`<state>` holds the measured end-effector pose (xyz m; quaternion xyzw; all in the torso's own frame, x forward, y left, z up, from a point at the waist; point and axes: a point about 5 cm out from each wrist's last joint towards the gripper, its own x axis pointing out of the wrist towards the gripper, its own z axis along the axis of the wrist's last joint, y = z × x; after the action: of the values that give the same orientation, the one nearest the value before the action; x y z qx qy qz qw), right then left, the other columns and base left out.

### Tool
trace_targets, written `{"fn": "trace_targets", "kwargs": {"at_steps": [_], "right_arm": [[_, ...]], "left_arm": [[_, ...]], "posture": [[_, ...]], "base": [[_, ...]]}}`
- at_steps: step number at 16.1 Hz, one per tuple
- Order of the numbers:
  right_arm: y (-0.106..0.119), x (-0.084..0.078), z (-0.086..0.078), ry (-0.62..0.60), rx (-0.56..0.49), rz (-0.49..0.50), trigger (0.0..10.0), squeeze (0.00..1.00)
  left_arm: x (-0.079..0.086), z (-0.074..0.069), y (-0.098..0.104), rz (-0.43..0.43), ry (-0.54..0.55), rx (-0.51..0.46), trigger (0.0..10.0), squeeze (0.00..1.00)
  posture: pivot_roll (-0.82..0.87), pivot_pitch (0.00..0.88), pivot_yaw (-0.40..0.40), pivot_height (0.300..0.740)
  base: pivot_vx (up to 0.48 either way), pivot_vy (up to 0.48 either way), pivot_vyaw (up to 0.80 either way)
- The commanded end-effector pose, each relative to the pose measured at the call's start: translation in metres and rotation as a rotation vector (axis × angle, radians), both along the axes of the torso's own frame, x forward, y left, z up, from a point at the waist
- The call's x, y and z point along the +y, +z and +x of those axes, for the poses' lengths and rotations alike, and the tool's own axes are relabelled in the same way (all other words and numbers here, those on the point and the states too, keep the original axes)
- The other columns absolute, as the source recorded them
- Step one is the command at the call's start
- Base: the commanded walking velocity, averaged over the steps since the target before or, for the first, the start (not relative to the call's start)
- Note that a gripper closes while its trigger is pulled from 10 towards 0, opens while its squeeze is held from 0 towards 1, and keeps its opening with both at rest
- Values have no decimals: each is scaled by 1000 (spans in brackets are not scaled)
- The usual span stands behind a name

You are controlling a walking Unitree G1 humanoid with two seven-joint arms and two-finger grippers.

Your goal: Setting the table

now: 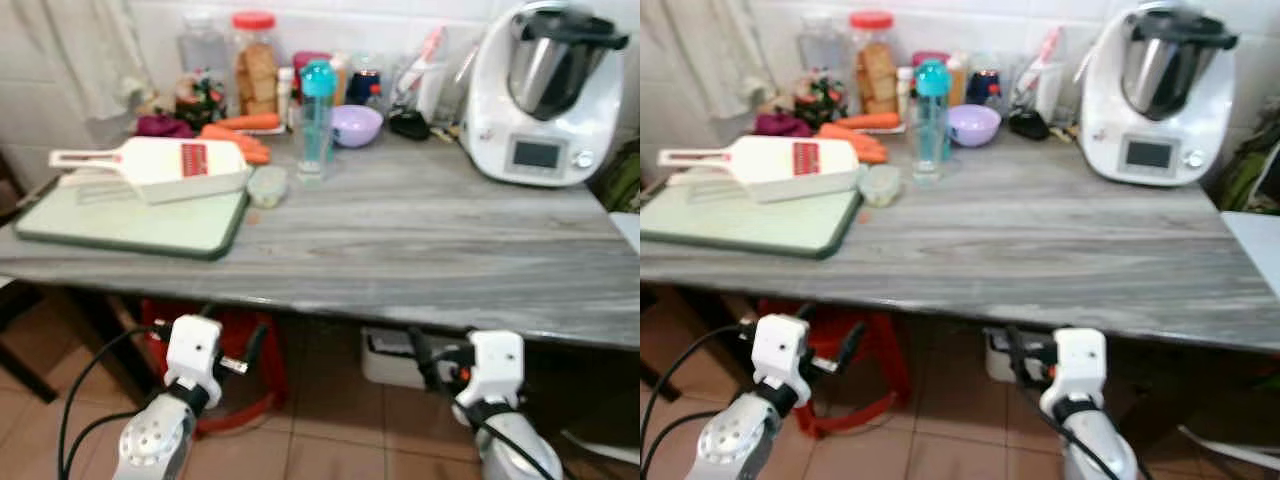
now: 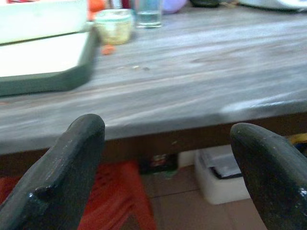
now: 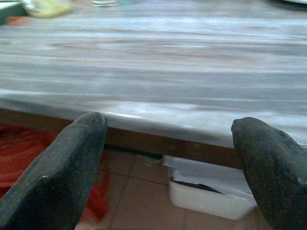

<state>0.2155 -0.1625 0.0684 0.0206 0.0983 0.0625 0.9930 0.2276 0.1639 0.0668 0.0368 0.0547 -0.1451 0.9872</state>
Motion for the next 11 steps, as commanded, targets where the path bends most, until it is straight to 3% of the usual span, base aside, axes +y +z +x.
{"fn": "trace_targets", "kwargs": {"at_steps": [1,11], "right_arm": [[3,1,1,-5,-11,5,10000,0],[2,1,5,-29,-11,26,10000,0]], "left_arm": [[4,2,1,15,22,-5,10000,0],[5,9,2,18,28,-33,10000,0]], "posture": [[68,0,-27,740],[77,0,-17,740]], "base": [[0,0,0],[0,0,0]]}}
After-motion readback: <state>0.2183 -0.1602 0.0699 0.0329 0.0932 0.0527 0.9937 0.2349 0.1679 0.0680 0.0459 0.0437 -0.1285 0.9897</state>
